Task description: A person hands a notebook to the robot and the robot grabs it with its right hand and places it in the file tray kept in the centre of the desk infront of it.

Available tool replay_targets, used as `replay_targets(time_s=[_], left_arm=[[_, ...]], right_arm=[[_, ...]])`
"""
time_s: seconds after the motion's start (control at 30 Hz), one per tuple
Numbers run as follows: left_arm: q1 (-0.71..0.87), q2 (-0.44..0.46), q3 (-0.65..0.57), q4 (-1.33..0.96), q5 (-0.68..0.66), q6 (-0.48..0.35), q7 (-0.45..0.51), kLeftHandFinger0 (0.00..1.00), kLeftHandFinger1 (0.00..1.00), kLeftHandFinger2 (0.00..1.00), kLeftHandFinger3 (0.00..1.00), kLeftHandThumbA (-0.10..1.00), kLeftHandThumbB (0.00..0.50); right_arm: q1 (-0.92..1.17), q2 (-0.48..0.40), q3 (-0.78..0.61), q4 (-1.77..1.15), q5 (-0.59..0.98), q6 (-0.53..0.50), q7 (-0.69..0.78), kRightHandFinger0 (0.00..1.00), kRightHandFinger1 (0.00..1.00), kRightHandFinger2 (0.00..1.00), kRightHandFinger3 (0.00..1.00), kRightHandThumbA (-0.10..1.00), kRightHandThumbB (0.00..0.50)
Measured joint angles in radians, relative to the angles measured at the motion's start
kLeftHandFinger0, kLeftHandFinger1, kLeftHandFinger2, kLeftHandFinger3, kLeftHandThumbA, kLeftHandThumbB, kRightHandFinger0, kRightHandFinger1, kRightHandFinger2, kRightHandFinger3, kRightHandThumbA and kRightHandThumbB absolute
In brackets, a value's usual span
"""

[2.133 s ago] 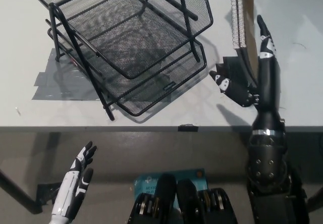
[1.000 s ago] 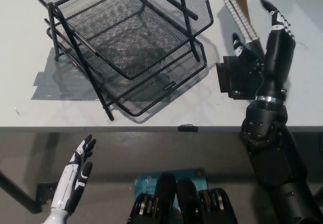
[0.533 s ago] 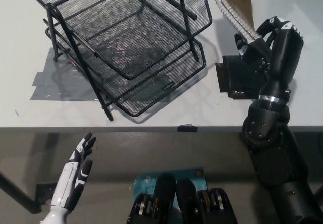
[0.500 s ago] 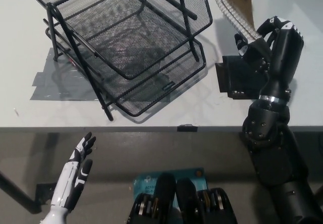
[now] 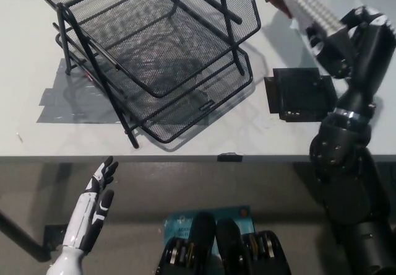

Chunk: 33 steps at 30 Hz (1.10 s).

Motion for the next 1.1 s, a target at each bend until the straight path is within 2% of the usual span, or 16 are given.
replay_targets(time_s=[0.03,0.07,0.13,0.17,0.27,0.6,0.77,0.93,1.07,1.1], left_arm=[[0.000,0.000,0.000,0.000,0.000,0.000,0.000,1.00,1.00,1.00,1.00,1.00,0.362],[0.000,0.000,0.000,0.000,0.000,0.000,0.000,1.00,1.00,1.00,1.00,1.00,0.355],[0.000,0.000,0.000,0.000,0.000,0.001,0.000,1.00,1.00,1.00,1.00,1.00,0.346],[0.000,0.000,0.000,0.000,0.000,0.001,0.000,1.00,1.00,1.00,1.00,1.00,0.351],[0.000,0.000,0.000,0.000,0.000,0.001,0.000,1.00,1.00,1.00,1.00,1.00,0.345],[0.000,0.002,0.000,0.013,-0.004,0.001,-0.002,1.00,1.00,1.00,1.00,1.00,0.329],[0.000,0.003,0.000,0.016,-0.008,0.001,-0.003,1.00,1.00,1.00,1.00,1.00,0.317],[0.000,0.003,-0.001,0.019,-0.014,0.001,-0.003,1.00,1.00,1.00,1.00,1.00,0.343],[0.000,0.004,-0.002,0.019,-0.019,0.005,-0.003,1.00,1.00,1.00,1.00,1.00,0.332],[0.000,0.004,-0.002,0.019,-0.020,0.006,-0.003,1.00,1.00,1.00,1.00,1.00,0.329]], right_arm=[[0.000,-0.001,-0.012,-0.038,0.000,0.002,0.000,0.00,0.00,0.00,0.07,0.92,0.000],[0.000,-0.002,-0.018,-0.061,-0.001,0.005,0.000,0.00,0.00,0.00,0.01,0.90,0.000],[0.000,-0.002,-0.028,-0.097,-0.003,0.011,0.000,0.00,0.00,0.00,0.00,0.89,0.000],[0.000,-0.005,-0.040,-0.142,-0.006,0.018,0.000,0.00,0.00,0.00,0.00,0.86,0.000],[0.000,-0.015,-0.056,-0.217,-0.015,0.031,0.000,0.00,0.00,0.00,0.00,0.89,0.000],[-0.006,-0.090,-0.083,-0.469,-0.068,0.046,0.009,0.00,0.00,0.00,0.00,0.84,0.000],[-0.016,-0.117,-0.046,-0.516,-0.119,0.043,0.034,0.00,0.00,0.00,0.00,0.79,0.000],[-0.028,-0.131,0.038,-0.520,-0.183,0.029,0.060,0.00,0.00,0.00,0.02,0.77,0.000],[-0.030,-0.137,0.095,-0.517,-0.231,0.010,0.070,0.00,0.00,0.00,0.01,0.79,0.000],[-0.032,-0.139,0.112,-0.513,-0.249,0.002,0.073,0.00,0.00,0.00,0.06,0.78,0.000]])
